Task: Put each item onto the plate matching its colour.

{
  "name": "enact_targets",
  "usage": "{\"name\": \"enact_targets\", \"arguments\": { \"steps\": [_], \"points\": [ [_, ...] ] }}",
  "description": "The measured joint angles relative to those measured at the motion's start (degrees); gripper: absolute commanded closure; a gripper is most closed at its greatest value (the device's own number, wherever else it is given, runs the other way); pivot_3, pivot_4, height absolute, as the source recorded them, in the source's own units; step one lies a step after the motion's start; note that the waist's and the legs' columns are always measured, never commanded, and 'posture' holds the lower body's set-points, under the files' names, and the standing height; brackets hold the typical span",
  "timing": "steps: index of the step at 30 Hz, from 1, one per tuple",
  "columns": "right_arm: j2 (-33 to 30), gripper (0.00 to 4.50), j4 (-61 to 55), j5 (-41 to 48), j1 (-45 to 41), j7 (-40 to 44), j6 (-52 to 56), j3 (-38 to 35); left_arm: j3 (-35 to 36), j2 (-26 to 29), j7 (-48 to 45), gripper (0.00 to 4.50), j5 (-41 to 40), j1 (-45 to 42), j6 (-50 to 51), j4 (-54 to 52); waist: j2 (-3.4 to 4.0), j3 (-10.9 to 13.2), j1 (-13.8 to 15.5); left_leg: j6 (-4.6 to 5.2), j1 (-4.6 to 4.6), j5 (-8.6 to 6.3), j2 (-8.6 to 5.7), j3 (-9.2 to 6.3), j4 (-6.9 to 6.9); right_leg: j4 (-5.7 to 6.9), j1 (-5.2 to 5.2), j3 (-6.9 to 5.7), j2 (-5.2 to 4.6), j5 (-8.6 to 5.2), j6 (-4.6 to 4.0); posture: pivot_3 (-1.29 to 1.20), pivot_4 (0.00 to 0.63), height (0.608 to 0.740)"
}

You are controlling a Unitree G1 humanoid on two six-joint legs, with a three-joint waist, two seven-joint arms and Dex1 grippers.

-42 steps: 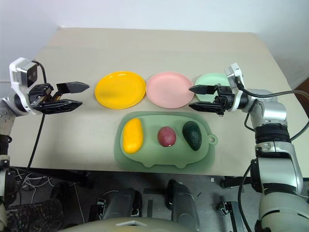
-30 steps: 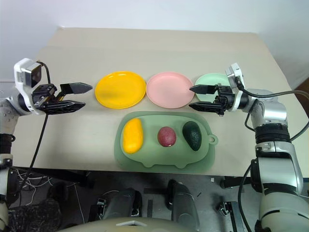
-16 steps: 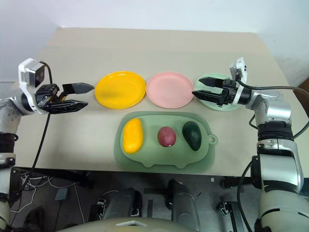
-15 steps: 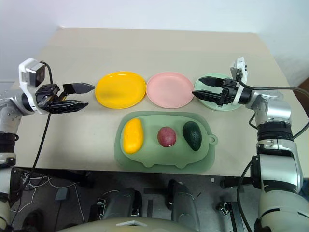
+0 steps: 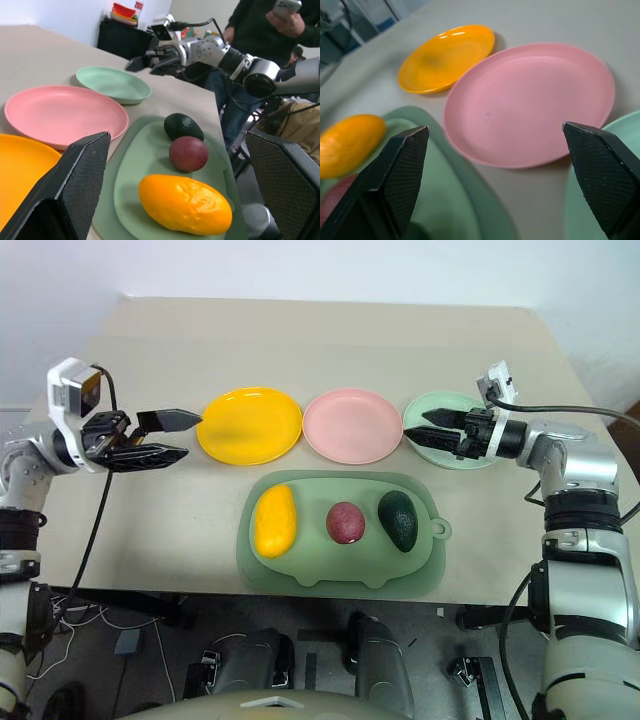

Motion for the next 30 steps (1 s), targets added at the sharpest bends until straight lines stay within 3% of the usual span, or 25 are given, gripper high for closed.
{"name": "enact_targets", "arguments": {
  "steps": [9,20,30],
  "points": [
    [-7.22,0.0,-13.22,1.5,0.99,4.98,18.07,6.34,-2.35,0.06,-0.01,0.01,-0.29,-0.79,0.11,1.38,0.01,0.0,0.1,0.25,-0.04,-0.14,0.01,-0.02,0.0,0.0,-0.04,-0.01,-0.01,0.0,0.0,0.0,0.15,0.74],
    [-8.38,0.0,-32.83,7.69,9.98,-5.25,34.96,3.97,-2.74,0.11,-0.02,0.01,-1.42,-0.77,-0.6,1.55,0.0,0.0,0.16,0.24,-0.04,-0.13,0.0,-0.02,0.02,-0.01,-0.04,0.0,-0.02,0.0,0.0,0.0,0.15,0.74],
    [-7.74,0.0,-38.38,15.44,4.85,-18.02,53.31,-1.58,-3.11,-0.09,-0.02,0.01,-1.43,-0.08,-1.25,1.54,-0.02,-0.01,0.15,0.28,-0.04,-0.16,0.01,-0.03,0.0,-0.04,-0.05,0.0,-0.01,0.0,-0.01,0.0,0.15,0.74]
  ]
}}
